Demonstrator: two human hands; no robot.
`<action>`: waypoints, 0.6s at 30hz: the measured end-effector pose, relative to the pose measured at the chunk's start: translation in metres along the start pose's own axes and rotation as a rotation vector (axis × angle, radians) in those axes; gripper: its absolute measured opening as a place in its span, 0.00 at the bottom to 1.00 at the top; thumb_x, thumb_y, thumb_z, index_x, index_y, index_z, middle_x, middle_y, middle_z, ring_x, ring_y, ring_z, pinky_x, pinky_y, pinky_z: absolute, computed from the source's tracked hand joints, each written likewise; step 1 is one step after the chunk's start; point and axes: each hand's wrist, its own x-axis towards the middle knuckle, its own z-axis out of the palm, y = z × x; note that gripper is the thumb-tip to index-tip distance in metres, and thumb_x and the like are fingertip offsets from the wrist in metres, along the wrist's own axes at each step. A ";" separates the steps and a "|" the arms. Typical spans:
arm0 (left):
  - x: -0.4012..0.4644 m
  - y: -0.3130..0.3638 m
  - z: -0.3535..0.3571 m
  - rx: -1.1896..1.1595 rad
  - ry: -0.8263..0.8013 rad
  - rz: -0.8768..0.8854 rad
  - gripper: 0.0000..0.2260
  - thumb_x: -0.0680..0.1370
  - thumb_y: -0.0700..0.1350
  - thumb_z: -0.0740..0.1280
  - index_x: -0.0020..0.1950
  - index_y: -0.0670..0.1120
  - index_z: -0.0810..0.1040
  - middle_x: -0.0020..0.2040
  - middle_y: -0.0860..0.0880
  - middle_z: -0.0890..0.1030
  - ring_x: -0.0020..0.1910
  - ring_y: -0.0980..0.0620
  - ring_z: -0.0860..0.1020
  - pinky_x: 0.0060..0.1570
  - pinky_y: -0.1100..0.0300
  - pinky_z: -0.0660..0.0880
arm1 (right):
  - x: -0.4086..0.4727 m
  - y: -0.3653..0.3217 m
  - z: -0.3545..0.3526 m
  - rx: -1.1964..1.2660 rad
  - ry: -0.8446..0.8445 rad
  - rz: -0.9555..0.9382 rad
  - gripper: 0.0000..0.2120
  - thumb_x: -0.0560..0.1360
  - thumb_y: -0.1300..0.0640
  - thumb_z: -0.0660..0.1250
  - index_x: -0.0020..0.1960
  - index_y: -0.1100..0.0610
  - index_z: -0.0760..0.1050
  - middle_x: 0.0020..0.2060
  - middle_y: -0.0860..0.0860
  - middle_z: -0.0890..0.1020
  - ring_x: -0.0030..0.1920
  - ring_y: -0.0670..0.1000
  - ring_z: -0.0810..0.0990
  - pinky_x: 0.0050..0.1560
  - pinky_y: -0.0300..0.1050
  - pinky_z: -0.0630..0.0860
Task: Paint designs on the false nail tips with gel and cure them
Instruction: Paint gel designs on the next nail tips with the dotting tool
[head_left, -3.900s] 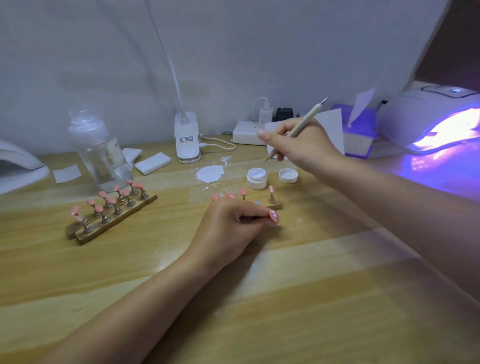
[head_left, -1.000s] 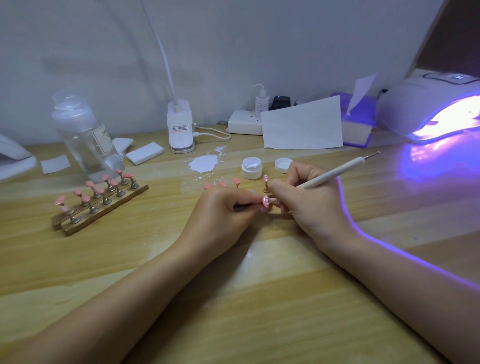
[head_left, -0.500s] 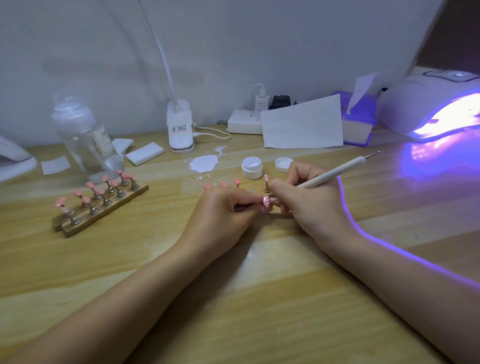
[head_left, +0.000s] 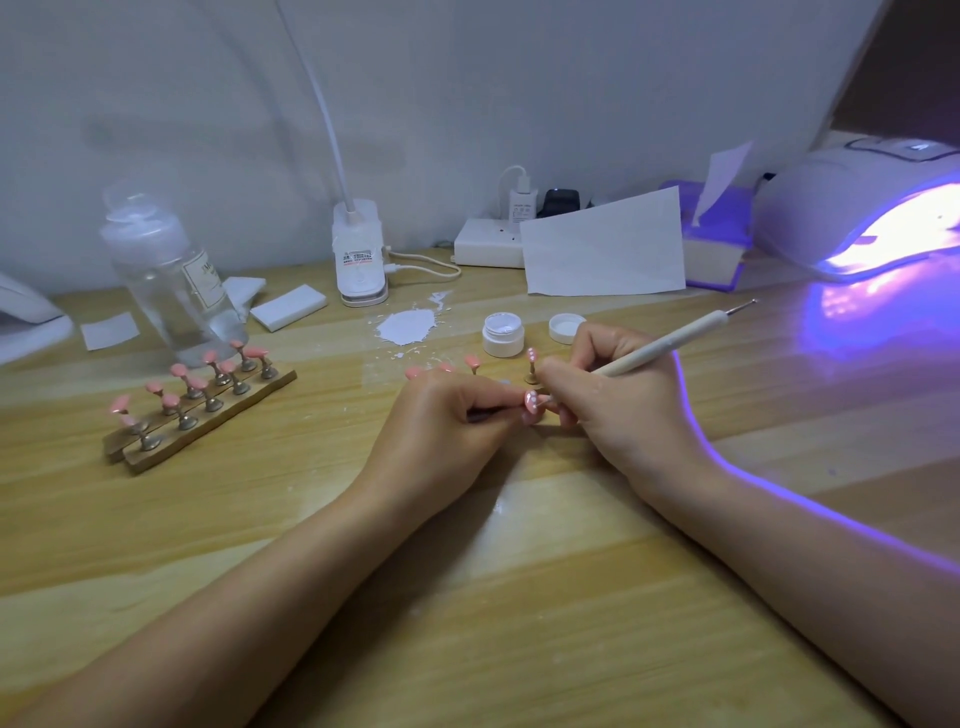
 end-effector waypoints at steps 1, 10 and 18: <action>0.000 0.000 0.000 -0.001 -0.001 0.003 0.07 0.72 0.38 0.70 0.48 0.47 0.84 0.46 0.65 0.79 0.38 0.74 0.72 0.40 0.69 0.71 | 0.000 0.000 0.000 -0.001 0.001 -0.002 0.18 0.69 0.72 0.64 0.26 0.60 0.62 0.15 0.46 0.71 0.22 0.43 0.76 0.24 0.30 0.69; 0.000 -0.002 0.001 0.013 -0.003 0.011 0.08 0.72 0.37 0.70 0.48 0.47 0.83 0.47 0.64 0.79 0.36 0.76 0.70 0.39 0.72 0.68 | 0.001 0.002 0.000 0.013 -0.004 0.005 0.18 0.70 0.71 0.65 0.26 0.59 0.62 0.15 0.46 0.72 0.23 0.45 0.77 0.24 0.31 0.69; 0.000 -0.002 0.001 0.017 -0.005 0.009 0.08 0.72 0.37 0.70 0.48 0.47 0.83 0.46 0.64 0.80 0.34 0.74 0.69 0.38 0.73 0.67 | 0.001 0.002 0.000 -0.009 0.006 -0.004 0.18 0.70 0.71 0.65 0.26 0.59 0.62 0.15 0.46 0.72 0.22 0.43 0.76 0.23 0.30 0.68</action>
